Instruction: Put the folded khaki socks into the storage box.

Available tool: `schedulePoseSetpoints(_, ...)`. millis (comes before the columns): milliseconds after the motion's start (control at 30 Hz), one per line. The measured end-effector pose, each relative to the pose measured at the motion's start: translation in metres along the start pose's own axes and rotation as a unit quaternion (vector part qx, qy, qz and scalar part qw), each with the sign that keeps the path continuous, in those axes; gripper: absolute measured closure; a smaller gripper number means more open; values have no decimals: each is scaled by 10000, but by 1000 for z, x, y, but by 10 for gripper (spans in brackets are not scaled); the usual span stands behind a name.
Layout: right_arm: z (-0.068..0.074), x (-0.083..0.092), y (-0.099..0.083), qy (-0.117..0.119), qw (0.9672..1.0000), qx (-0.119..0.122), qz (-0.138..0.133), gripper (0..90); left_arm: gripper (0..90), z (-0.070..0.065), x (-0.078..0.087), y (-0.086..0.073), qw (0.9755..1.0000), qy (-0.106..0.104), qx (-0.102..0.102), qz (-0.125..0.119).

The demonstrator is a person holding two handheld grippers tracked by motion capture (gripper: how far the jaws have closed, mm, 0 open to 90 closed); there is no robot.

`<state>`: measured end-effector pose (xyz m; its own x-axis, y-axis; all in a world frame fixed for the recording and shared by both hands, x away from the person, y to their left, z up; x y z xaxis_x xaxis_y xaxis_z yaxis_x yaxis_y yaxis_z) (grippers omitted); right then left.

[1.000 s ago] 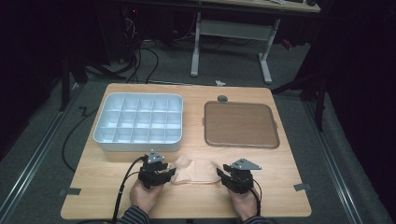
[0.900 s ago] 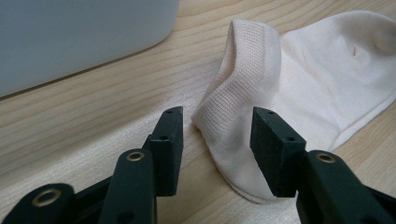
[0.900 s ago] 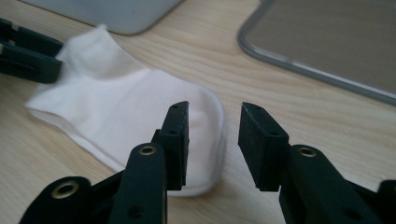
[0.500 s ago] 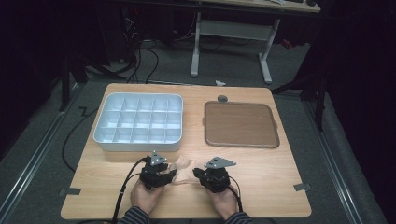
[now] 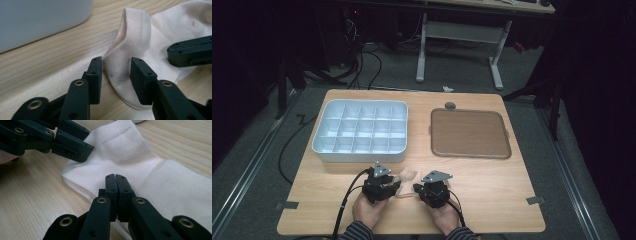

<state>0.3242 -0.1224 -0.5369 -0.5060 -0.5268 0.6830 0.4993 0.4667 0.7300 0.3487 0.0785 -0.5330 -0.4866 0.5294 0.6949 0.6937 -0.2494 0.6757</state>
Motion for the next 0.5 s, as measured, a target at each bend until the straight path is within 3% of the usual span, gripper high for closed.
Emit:
schedulePoseSetpoints(200, 0, 0, 0, 11, 10000, 15, -2, 893, 706, -2, -2, 1, 10000, -39, 39, 19)
schedulePoseSetpoints(267, 1, 0, -1, -5, 10000, 36, -1, 894, 799, -1, -3, 3, 9998, -116, 146, 77)
schedulePoseSetpoints(500, 1, 0, -1, 2, 10000, -11, -36, 894, 838, 6, -1, 4, 9986, -412, 314, 97)
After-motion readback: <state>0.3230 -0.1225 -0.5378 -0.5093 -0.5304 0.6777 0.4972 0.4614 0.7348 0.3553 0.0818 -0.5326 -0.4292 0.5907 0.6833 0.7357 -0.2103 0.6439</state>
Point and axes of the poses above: each handheld gripper's, and its own axes: x roughly backward along the jaws, y roughly out of its top, z roughly to its left, the point moved 1 cm from there along -x, roughly forward along the jaws, and after that the axes turned 7 degrees about x, right-handed, at the moved point
